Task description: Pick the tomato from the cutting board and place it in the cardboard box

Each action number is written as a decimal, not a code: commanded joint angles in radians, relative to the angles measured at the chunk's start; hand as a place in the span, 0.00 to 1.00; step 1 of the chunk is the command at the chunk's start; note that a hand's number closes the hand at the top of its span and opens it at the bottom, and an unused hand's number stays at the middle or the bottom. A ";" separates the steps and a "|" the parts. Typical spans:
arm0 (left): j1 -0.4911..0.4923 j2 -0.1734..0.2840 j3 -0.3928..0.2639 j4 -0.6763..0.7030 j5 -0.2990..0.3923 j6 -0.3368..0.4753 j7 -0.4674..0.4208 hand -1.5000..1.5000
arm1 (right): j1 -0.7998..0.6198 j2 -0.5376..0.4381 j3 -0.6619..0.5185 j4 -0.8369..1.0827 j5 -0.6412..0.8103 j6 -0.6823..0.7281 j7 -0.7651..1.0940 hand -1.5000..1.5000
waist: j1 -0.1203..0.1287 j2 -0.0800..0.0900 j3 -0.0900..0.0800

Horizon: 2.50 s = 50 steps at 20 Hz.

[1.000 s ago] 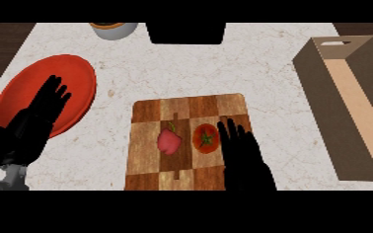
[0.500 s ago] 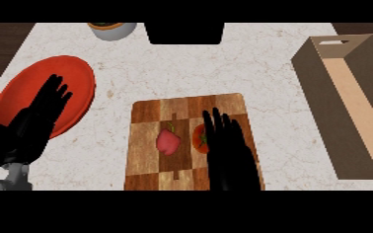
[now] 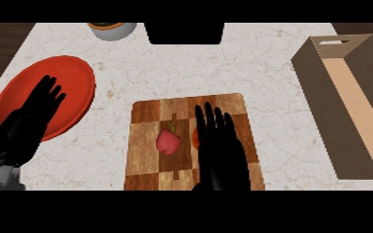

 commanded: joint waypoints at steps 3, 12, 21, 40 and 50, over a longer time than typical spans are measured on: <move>0.005 -0.055 -0.009 -0.025 -0.063 0.020 0.018 0.50 | -0.012 0.009 0.021 0.093 0.007 -0.038 0.064 0.00 | -0.002 0.000 0.000; 0.007 -0.078 0.022 -0.041 -0.089 -0.002 0.026 0.50 | -0.060 0.009 -0.063 0.135 -0.042 0.004 0.076 0.00 | -0.001 0.000 0.000; -0.033 -0.074 0.087 0.023 -0.079 -0.079 0.057 0.50 | -0.128 0.009 -0.015 0.283 -0.076 -0.075 0.106 0.00 | 0.001 0.001 0.000; 0.017 -0.165 0.132 -0.013 -0.161 -0.123 0.040 0.50 | -0.051 0.009 -0.020 0.312 -0.060 -0.065 0.068 0.00 | -0.003 0.000 0.000; -0.067 -0.202 0.156 0.050 -0.195 -0.127 0.069 0.50 | -0.118 0.009 0.003 0.372 -0.019 -0.124 -0.017 1.00 | -0.004 0.001 0.000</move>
